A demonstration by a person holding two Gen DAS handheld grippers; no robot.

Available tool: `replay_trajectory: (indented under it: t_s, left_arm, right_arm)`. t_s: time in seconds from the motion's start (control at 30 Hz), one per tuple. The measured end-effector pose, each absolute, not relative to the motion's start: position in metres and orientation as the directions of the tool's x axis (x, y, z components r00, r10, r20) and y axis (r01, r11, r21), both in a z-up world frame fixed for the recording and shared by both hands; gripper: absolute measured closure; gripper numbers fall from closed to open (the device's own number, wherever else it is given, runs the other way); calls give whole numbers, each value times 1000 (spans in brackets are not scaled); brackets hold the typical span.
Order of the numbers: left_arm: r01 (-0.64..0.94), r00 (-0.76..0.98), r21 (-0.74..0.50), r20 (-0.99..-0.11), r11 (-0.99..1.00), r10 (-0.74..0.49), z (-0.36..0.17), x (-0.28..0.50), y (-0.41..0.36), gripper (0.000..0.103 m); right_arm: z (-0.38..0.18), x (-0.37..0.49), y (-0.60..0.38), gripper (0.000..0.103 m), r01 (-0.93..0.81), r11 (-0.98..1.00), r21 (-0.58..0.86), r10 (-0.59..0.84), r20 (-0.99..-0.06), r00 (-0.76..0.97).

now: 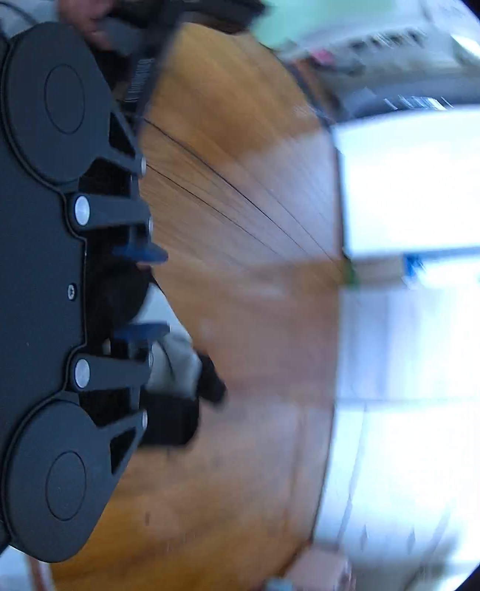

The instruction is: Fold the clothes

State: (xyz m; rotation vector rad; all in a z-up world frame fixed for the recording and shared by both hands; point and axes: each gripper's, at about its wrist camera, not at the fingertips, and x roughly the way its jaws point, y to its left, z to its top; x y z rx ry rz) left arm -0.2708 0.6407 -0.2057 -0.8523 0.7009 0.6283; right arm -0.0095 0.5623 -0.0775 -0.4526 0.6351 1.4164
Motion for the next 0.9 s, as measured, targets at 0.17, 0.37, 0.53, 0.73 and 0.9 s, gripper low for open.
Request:
replay_trajectory:
  t_s: [0.17,0.37,0.53,0.73,0.9]
  left_arm:
    - [-719,638,-462,-734,518,231,-198,-276,647,37]
    - [-712,650,-468,-721,523,240,-197,-273,650,37]
    - [-642,723,-496,-646,585,246,-184,-273,643,36]
    - [-572,758,-474,-618,670,210,-181,-264,633,33]
    - [-664,692,-432,-665,611,281,-195,-264,646,40]
  right_arm:
    - [-114,-9,582,42,-984,170,59,644,-762,66]
    - [-106,18,551,95,-923,259,284,738,-675,0]
    - [-54,48,551,95,-818,217,533,870,-486,-86]
    - [0,53,620,95,-864,128,486,882,-454,-125]
    - [28,31,678,95,-946,47,321,842,-522,-135]
